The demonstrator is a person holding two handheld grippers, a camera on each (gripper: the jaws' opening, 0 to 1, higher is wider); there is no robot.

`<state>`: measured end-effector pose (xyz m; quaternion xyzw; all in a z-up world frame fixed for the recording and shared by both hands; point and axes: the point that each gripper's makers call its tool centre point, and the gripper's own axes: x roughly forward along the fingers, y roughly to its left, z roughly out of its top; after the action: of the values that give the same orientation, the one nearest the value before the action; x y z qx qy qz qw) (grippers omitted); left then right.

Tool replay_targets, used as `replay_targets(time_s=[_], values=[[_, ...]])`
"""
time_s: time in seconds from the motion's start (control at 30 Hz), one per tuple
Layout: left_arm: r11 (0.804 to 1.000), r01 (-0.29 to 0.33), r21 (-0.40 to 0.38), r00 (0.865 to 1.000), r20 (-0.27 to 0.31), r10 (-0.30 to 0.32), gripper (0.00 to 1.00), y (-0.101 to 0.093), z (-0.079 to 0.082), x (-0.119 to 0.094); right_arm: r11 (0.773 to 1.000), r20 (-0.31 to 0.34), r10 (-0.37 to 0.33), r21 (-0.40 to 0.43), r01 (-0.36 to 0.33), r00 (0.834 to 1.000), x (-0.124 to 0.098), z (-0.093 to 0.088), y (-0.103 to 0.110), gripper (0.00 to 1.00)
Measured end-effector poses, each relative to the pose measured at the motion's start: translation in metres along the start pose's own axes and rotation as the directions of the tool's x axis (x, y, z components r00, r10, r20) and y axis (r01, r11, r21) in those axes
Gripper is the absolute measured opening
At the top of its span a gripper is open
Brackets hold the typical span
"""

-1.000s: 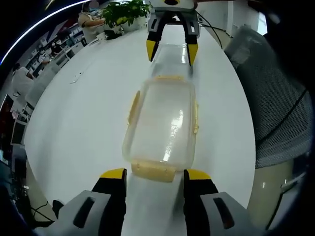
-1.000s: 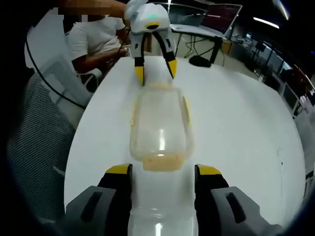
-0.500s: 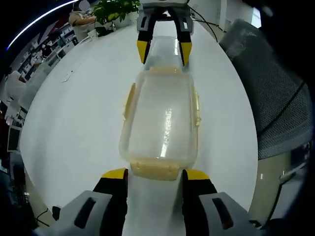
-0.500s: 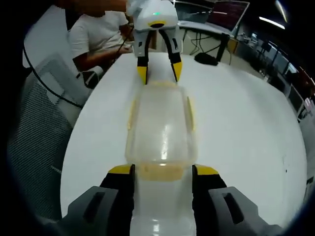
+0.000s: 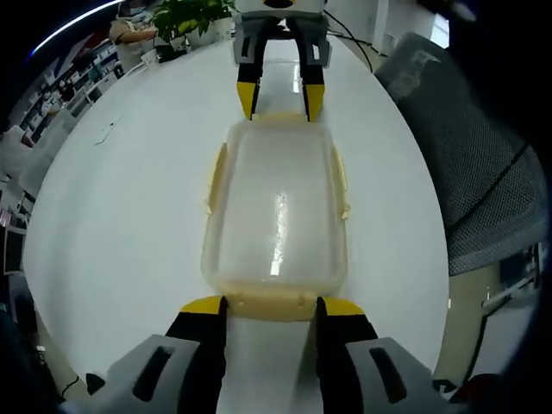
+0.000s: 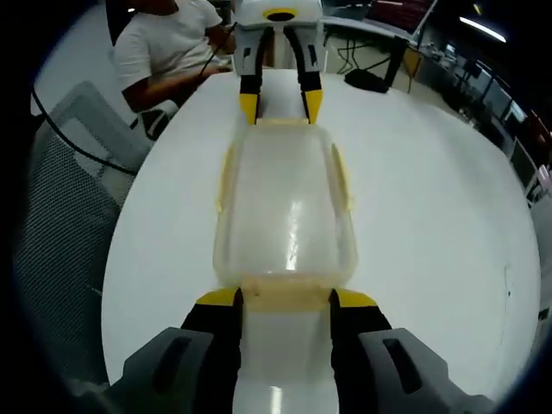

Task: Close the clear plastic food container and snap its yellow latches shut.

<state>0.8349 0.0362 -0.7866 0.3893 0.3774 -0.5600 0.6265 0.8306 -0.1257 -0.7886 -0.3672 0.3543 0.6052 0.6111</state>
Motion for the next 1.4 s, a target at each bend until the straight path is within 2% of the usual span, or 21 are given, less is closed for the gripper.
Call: replay_targets(time_s=[0.57,0.8,1.17,1.4], values=[[1.000,-0.003,-0.016,1.000,-0.013,0.003,0.32,-0.003,0.000,0.001,1.000,-0.012,0.005,-0.010,-0.006,1.000,0.000,-0.003,0.003,0.35],[1.000,0.013,-0.013,1.000,-0.021,-0.013,0.32,-0.010,0.004,0.000,1.000,-0.014,0.018,-0.017,-0.019,1.000,-0.002,-0.005,0.006,0.35],[1.000,0.012,-0.006,0.999,-0.029,-0.012,0.32,-0.015,0.009,-0.008,0.999,-0.007,0.023,-0.029,-0.024,1.000,-0.009,-0.003,0.012,0.34],[1.000,0.005,-0.002,0.999,-0.032,-0.005,0.32,-0.020,0.015,-0.018,0.999,-0.003,0.027,-0.041,-0.027,1.000,-0.021,0.002,0.015,0.35]])
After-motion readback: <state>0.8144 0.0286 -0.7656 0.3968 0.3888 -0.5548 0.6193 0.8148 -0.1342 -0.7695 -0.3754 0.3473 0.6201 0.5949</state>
